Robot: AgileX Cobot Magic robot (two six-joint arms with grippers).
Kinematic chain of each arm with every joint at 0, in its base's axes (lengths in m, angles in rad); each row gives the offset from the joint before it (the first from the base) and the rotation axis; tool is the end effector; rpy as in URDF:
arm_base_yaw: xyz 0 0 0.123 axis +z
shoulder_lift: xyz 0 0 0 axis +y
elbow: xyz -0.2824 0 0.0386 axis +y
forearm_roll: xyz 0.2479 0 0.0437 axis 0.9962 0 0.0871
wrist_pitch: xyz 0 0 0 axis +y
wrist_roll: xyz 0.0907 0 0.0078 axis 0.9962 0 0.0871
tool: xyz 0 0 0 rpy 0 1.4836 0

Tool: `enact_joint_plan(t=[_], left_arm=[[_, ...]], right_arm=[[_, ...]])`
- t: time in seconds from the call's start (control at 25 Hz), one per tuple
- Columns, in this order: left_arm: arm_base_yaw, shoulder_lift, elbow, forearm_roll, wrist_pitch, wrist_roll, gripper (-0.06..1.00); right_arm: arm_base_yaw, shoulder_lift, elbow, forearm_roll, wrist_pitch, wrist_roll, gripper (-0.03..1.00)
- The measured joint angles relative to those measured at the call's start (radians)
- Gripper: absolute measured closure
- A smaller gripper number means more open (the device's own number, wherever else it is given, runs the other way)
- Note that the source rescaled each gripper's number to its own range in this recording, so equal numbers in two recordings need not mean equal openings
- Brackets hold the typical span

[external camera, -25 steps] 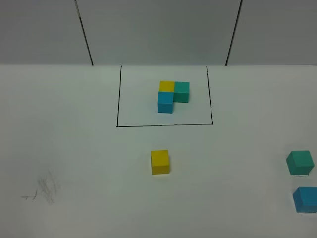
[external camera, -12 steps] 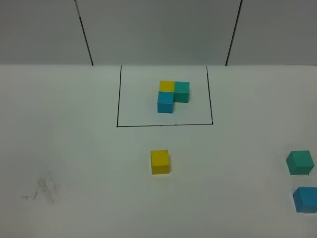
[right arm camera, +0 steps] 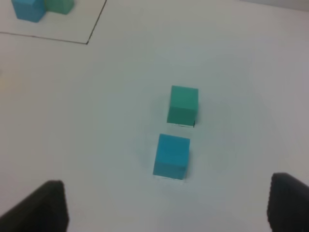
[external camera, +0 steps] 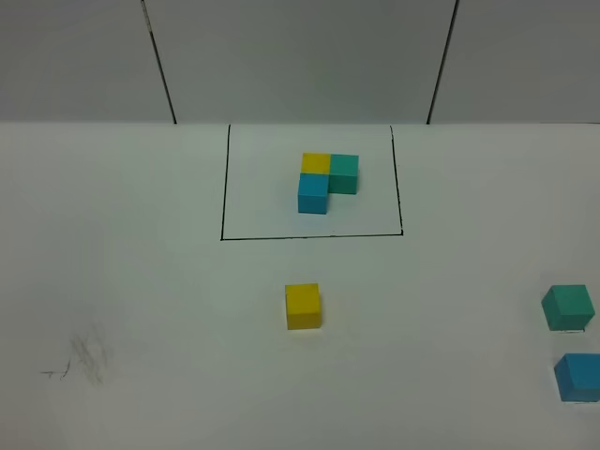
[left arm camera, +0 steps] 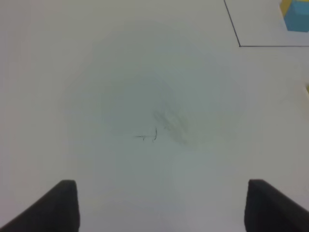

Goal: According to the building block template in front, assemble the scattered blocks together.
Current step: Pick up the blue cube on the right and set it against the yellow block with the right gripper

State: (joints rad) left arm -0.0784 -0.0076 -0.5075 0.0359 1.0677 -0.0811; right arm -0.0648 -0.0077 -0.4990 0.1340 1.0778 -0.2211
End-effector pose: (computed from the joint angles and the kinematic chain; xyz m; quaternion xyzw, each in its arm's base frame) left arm -0.0070 0.0034 0.2787 -0.0020 0.8510 -0.0239 0.5247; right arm -0.0063 0.0112 0.2761 -0.0700 0.8511 -0.0073 0.5202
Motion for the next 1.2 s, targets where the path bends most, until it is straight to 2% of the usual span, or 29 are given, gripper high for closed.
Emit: enact_joint_plan(t=[0.28,0.44,0.6,0.72,0.92,1.2], left_arm=[[0.000,0.000,0.000,0.000,0.000,0.000,0.42],[0.000,0.000,0.000,0.000,0.000,0.000,0.42],[0.000,0.000,0.000,0.000,0.000,0.000,0.42],[0.000,0.000,0.000,0.000,0.000,0.000,0.42],[0.000,0.000,0.000,0.000,0.000,0.000,0.42],[0.000,0.000,0.000,0.000,0.000,0.000,0.42]], right_arm=[[0.000,0.075,-0.003,-0.015,-0.025,0.084,0.26],[0.000,0.290,-0.027,0.050,-0.183,0.165,0.26],[0.000,0.557,-0.029,0.064,-0.358,0.167,0.26],[0.000,0.750,-0.029,0.064,-0.451,0.166,0.26],[0.004,1.049,-0.029,0.081,-0.537,0.166,0.26],[0.097,1.280,-0.029,0.062,-0.631,0.164,0.26]])
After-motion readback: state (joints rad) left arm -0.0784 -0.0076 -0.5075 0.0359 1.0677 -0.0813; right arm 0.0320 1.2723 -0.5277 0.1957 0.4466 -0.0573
